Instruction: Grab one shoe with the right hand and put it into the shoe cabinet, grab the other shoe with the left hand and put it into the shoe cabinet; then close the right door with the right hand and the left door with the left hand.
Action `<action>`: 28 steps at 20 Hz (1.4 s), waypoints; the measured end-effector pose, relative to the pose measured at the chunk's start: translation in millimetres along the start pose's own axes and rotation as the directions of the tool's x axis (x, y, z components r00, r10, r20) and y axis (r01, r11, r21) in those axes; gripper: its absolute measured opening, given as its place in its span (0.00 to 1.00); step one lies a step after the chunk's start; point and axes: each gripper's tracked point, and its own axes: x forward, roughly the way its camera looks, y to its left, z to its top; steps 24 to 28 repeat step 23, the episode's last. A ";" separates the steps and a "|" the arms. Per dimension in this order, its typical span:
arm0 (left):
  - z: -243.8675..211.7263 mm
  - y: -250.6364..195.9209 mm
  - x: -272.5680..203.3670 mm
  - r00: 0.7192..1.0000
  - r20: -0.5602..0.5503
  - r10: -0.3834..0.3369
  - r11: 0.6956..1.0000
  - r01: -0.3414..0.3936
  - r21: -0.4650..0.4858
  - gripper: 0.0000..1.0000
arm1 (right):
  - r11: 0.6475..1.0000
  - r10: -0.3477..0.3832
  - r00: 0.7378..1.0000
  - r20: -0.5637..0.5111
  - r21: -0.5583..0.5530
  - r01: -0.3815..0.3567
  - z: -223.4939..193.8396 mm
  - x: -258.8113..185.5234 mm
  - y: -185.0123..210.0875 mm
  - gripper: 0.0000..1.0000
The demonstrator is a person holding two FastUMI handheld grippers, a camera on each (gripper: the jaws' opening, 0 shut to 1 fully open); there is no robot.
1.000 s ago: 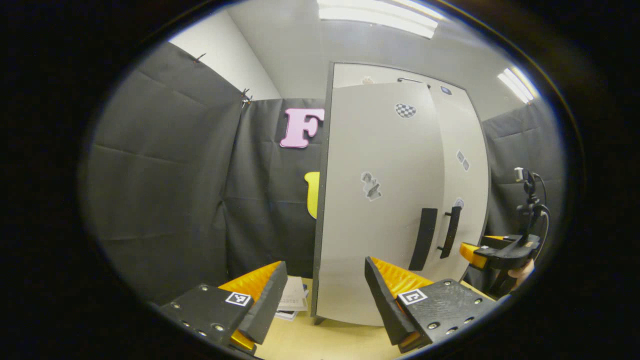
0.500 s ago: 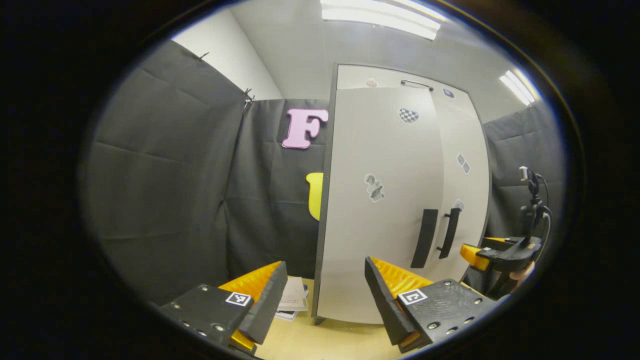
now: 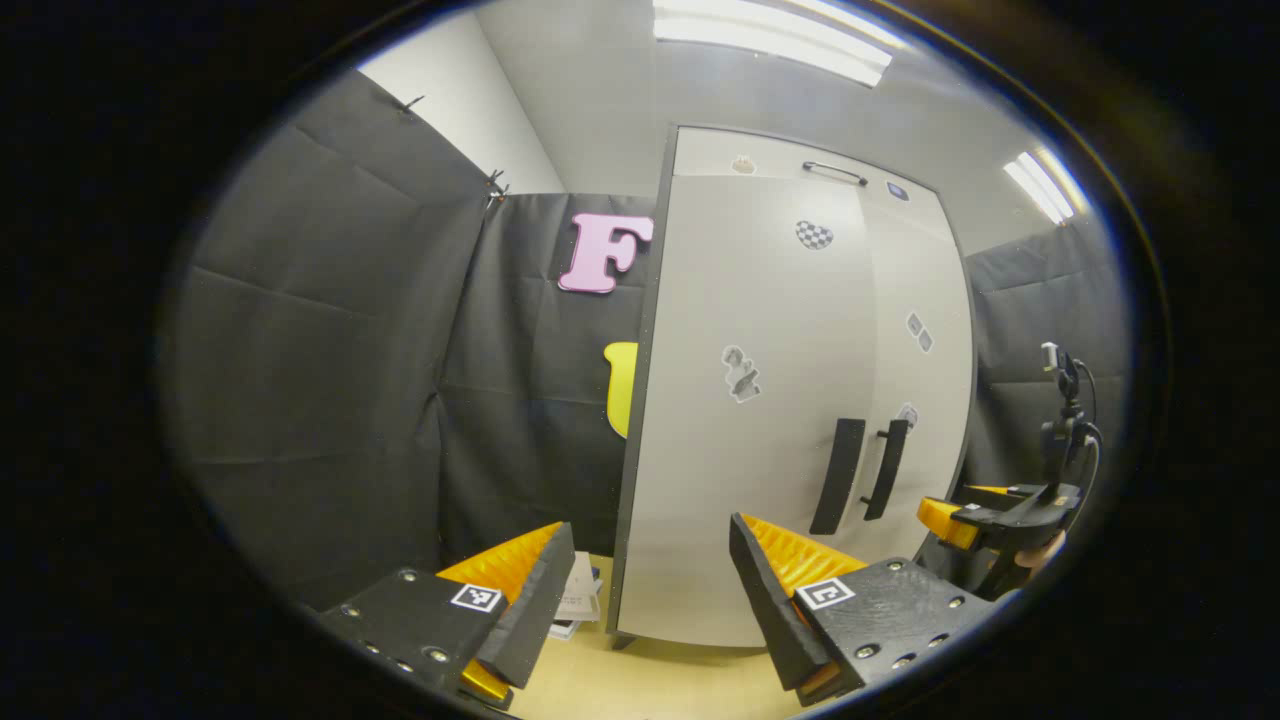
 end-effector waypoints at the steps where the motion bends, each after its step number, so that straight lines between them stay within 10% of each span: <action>1: -1.0 -0.5 2.2 1.000 0.001 -0.004 1.000 0.004 0.003 0.90 | 1.000 -0.004 1.000 0.002 0.001 0.004 0.3 -1.5 -0.9 0.97; 28: -34.0 -20.5 41.5 0.989 -0.024 -0.146 0.987 0.145 -0.064 0.90 | 0.993 -0.111 0.992 -0.063 0.023 0.113 -23.8 -33.9 -20.3 0.96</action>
